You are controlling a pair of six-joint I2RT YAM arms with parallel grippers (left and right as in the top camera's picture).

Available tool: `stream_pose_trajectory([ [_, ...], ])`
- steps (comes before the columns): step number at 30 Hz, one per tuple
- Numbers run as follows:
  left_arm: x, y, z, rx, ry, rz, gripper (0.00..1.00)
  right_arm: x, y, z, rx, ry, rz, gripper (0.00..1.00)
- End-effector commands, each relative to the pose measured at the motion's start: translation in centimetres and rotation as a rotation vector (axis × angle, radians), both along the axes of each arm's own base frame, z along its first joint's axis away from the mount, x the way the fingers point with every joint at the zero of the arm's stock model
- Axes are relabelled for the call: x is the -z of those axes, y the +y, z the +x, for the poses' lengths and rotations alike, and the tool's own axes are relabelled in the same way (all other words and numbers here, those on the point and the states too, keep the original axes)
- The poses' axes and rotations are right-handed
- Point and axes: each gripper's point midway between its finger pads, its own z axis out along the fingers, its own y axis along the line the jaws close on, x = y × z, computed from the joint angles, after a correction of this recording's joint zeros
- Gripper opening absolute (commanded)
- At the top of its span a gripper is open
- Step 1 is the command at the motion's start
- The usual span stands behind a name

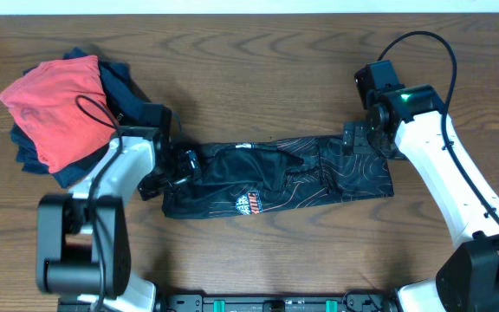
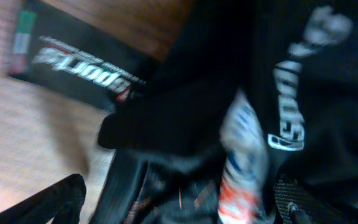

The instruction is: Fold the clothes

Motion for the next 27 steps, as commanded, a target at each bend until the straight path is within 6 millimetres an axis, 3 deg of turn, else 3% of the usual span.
stream_pose_trajectory([
  [1,1.7,-0.5,-1.0,0.027,0.063,-0.043,0.98,-0.3,-0.6,0.3,0.03,-0.016,-0.011,0.99],
  [6,2.5,-2.2,-1.3,0.055,0.089,-0.146,0.97,-0.3,-0.5,0.3,0.037,-0.017,-0.007,0.99],
  [9,2.5,-2.3,-1.2,0.068,0.081,-0.15,0.78,-0.3,-0.5,0.3,0.041,-0.018,-0.006,0.99],
  [13,2.4,-2.3,-0.9,0.104,0.066,-0.151,0.36,-0.3,-0.6,0.3,0.041,-0.017,-0.007,0.99],
  [17,1.9,-2.3,-0.2,0.108,0.044,-0.151,0.06,-0.3,-0.6,0.1,0.041,-0.012,-0.009,0.99],
  [23,0.7,-1.9,0.9,0.124,0.001,-0.134,0.06,-0.3,-1.7,-0.3,0.066,0.008,-0.033,0.99],
  [27,-1.2,0.5,1.6,0.093,-0.025,-0.044,0.06,-0.4,-3.1,-0.5,0.117,0.013,-0.043,0.99],
])
